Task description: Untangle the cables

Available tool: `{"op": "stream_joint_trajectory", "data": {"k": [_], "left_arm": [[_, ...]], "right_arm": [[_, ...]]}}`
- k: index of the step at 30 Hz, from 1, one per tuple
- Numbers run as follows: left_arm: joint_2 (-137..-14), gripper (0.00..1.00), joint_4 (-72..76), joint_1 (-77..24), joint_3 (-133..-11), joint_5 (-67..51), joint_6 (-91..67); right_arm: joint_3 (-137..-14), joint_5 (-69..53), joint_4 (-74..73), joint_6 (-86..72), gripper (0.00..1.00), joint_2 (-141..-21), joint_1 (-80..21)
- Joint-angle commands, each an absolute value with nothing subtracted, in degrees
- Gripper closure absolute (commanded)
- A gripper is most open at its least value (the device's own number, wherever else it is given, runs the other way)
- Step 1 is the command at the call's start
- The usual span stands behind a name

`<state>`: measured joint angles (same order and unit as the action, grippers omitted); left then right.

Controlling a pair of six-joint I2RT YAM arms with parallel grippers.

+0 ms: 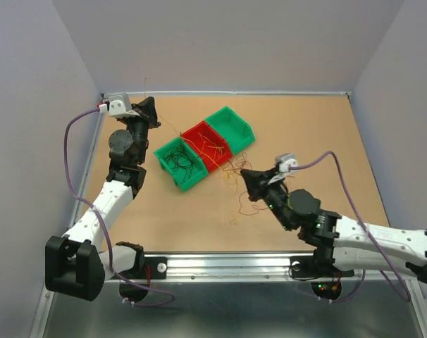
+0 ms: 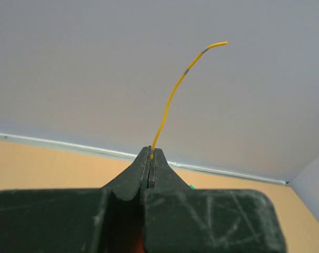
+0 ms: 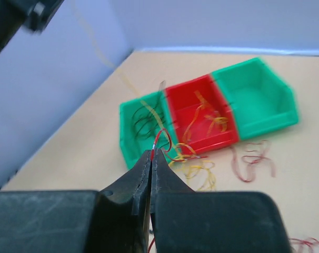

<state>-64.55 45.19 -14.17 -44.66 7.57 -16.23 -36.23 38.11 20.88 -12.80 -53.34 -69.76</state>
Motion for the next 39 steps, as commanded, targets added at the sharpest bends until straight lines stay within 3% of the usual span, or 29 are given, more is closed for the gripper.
{"op": "stream_joint_trajectory", "data": {"k": [1, 8, 14, 19, 28, 32, 35, 39], "left_arm": [[-64.2, 1.0, 50.3, -14.3, -45.5, 7.6, -15.5], [-67.5, 1.0, 50.5, -14.4, -46.1, 7.8, -14.8], [-72.2, 1.0, 45.8, -13.3, -50.3, 13.8, -13.5], [-74.8, 1.0, 43.2, -3.3, -50.8, 6.0, -24.6], [-71.5, 1.0, 48.1, -1.8, -46.3, 1.0, -27.8], [-66.9, 1.0, 51.4, -4.7, -43.5, -5.2, -26.0], [-62.3, 1.0, 53.0, -11.1, -41.1, -2.9, -21.2], [-57.4, 1.0, 56.2, -17.0, -38.1, -3.9, -15.3]], "right_arm": [[-30.8, 56.6, 18.2, -11.3, 0.99, -39.8, -69.9], [-28.8, 62.0, 18.5, -7.3, 0.99, -22.2, -69.9], [-31.5, 68.3, 22.1, -1.7, 0.99, -20.4, -69.9], [-32.5, 71.0, 27.0, 5.0, 0.99, -17.5, -69.9], [-26.6, 67.8, 35.8, 11.6, 0.99, -1.6, -69.9], [-29.4, 65.7, 34.9, 11.2, 0.99, -9.1, -69.9], [-34.6, 65.1, 34.5, 12.6, 0.99, -21.9, -69.9], [-40.8, 55.7, 34.9, 15.6, 0.99, -37.0, -69.8]]}}
